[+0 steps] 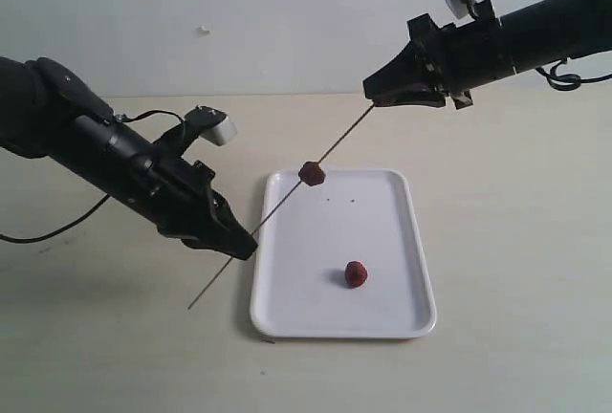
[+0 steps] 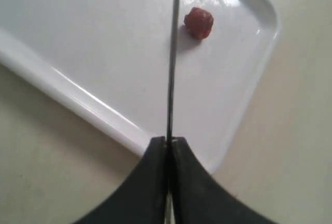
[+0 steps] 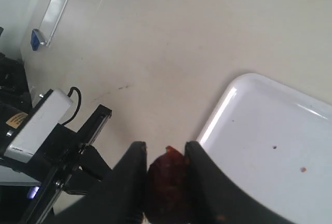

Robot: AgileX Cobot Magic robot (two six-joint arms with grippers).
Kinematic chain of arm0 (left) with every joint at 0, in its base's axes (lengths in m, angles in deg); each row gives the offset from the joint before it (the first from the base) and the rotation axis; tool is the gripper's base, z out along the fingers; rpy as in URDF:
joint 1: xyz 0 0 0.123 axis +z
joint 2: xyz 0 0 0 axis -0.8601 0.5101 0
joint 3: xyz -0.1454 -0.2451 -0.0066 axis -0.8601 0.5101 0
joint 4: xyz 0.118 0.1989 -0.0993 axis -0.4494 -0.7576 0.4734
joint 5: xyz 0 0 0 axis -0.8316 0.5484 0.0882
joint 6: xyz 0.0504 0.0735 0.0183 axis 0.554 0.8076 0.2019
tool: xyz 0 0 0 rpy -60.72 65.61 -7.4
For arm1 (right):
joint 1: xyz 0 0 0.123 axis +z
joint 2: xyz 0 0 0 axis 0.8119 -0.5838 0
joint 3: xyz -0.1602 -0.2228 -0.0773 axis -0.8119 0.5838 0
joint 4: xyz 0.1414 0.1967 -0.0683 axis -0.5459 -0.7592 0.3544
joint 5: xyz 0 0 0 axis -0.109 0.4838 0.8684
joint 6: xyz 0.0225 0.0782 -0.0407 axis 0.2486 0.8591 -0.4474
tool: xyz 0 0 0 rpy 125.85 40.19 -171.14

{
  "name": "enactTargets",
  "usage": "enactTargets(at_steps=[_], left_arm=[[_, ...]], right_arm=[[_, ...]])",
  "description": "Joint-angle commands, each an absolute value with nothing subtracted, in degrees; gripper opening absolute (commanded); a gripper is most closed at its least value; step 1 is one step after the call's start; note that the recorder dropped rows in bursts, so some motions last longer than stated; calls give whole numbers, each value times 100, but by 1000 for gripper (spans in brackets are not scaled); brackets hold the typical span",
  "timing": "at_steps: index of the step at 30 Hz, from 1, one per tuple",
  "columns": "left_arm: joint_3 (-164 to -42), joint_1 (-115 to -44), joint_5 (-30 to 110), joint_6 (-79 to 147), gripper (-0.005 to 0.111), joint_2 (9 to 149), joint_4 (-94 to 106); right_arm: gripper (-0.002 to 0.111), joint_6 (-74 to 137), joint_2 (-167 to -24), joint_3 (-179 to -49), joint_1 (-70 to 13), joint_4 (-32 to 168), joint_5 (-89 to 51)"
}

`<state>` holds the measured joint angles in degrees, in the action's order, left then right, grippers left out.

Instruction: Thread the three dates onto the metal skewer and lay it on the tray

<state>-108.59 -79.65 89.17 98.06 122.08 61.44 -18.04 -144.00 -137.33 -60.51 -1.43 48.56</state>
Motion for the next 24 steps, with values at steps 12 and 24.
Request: enactTargets(at_steps=[12,24], left_arm=[[-10858,-7992,9829,10176,0,12188,8034],[-10923,-8096,10132,10793,0,12188,8984]], right_arm=[[25,-1951,-14346,-13765,-6033,-223,5022],[25,-1951,-14346,-13765,-6020,-305,5071]])
